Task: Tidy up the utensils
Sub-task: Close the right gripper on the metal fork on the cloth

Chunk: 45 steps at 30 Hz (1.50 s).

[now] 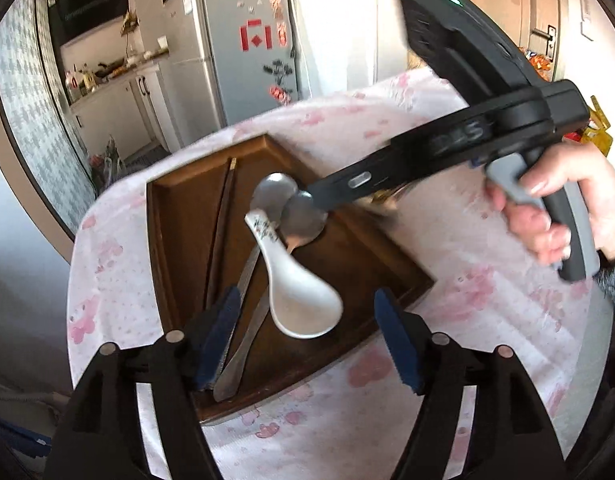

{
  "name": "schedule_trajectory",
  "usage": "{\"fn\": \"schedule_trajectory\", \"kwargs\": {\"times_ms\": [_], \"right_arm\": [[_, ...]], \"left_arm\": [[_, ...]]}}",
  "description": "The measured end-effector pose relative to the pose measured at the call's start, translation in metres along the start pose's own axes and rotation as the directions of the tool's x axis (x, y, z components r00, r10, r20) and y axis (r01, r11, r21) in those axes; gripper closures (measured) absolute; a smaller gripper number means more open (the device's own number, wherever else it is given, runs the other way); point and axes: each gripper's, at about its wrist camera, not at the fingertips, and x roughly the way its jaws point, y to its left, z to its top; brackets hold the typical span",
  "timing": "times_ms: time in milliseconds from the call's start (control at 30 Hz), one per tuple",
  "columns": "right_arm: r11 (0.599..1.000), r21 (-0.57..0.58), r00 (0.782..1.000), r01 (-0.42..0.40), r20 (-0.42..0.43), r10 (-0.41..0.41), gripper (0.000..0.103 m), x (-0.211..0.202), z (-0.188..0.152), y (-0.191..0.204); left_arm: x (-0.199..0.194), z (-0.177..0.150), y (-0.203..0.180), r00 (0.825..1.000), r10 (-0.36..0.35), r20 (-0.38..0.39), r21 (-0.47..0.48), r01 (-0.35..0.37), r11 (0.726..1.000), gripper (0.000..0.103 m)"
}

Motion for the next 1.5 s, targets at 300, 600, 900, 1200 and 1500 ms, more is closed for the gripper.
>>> {"fn": "schedule_trajectory", "kwargs": {"times_ms": [300, 600, 900, 1200, 1500], "right_arm": [[0.977, 0.162, 0.978, 0.14, 0.132, -0.162, 0.053, -0.117, -0.025, -0.111], [0.959, 0.229, 0.969, 0.166, 0.141, -0.202, 0.053, -0.12, -0.032, -0.168], [0.96, 0.23, 0.977, 0.159, 0.106, -0.187, 0.064, -0.083, -0.008, -0.19], [0.969, 0.206, 0.981, 0.138, 0.109, -0.162, 0.094, -0.078, -0.008, -0.192], [0.984, 0.154, 0.98, 0.084, 0.167, -0.11, 0.099, -0.127, -0.021, -0.177]], "left_arm": [[0.018, 0.031, -0.067, 0.997, -0.07, 0.01, 0.121, 0.069, 0.99, 0.025], [0.067, 0.065, -0.11, 0.994, -0.106, -0.026, 0.166, 0.109, 0.98, 0.025], [0.096, 0.085, -0.108, 0.994, -0.102, -0.033, 0.149, 0.106, 0.983, 0.025], [0.111, 0.096, -0.102, 0.993, -0.114, -0.025, 0.124, 0.117, 0.985, 0.025], [0.14, 0.119, -0.116, 0.996, -0.064, -0.063, 0.146, 0.073, 0.987, 0.043]]}}
